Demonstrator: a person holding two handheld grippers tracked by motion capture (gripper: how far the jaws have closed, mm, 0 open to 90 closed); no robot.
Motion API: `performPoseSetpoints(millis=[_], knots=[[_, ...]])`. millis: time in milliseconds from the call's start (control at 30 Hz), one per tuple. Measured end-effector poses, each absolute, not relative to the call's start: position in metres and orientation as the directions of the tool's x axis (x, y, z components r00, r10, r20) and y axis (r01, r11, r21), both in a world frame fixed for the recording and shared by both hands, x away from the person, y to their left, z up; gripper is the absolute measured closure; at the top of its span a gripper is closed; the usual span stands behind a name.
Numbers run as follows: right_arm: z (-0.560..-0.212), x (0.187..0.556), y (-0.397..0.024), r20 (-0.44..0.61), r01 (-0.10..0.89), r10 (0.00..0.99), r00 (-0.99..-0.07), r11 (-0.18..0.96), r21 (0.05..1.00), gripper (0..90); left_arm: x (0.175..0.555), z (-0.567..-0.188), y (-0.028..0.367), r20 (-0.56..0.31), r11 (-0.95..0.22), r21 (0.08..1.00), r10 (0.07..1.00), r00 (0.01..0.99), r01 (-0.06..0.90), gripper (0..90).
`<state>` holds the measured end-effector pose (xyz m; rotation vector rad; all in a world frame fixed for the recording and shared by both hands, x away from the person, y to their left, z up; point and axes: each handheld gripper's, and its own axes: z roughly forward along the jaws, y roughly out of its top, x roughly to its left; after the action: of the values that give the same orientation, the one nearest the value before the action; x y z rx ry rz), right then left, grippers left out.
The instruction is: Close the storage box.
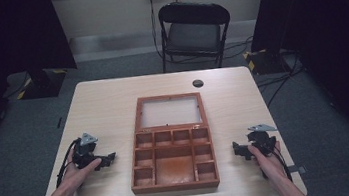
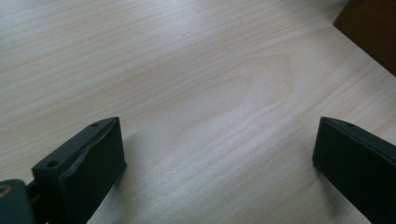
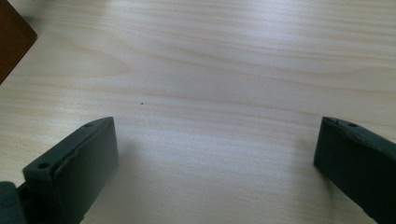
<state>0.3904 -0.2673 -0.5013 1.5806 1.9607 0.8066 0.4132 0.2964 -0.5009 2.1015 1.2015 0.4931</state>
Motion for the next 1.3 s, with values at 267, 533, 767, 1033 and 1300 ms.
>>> performPoseSetpoints(millis=[267,533,767,1033,1300], knots=[[-0.5,0.391,-0.267,-0.016,0.695,0.979,-0.204,0.156,0.702,0.0,0.413,-0.497,0.298,-0.018,-0.336,0.709,0.87,0.492,0.62,15.4],[-0.495,0.39,-0.266,-0.011,0.684,0.974,-0.226,0.167,0.71,14.9,0.414,-0.49,0.298,-0.053,-0.31,0.724,0.866,0.497,0.616,16.5],[-0.486,0.388,-0.267,0.045,0.662,0.972,-0.232,0.124,0.739,14.5,0.41,-0.475,0.294,-0.09,-0.282,0.749,0.853,0.513,0.6,17.7],[-0.469,0.386,-0.258,0.042,0.615,0.954,-0.296,0.157,0.773,16.0,0.408,-0.46,0.283,-0.084,-0.255,0.794,0.853,0.515,0.552,20.2],[-0.455,0.395,-0.245,0.046,0.597,0.928,-0.371,0.201,0.777,17.8,0.412,-0.448,0.271,-0.057,-0.275,0.809,0.843,0.535,0.519,18.3]])
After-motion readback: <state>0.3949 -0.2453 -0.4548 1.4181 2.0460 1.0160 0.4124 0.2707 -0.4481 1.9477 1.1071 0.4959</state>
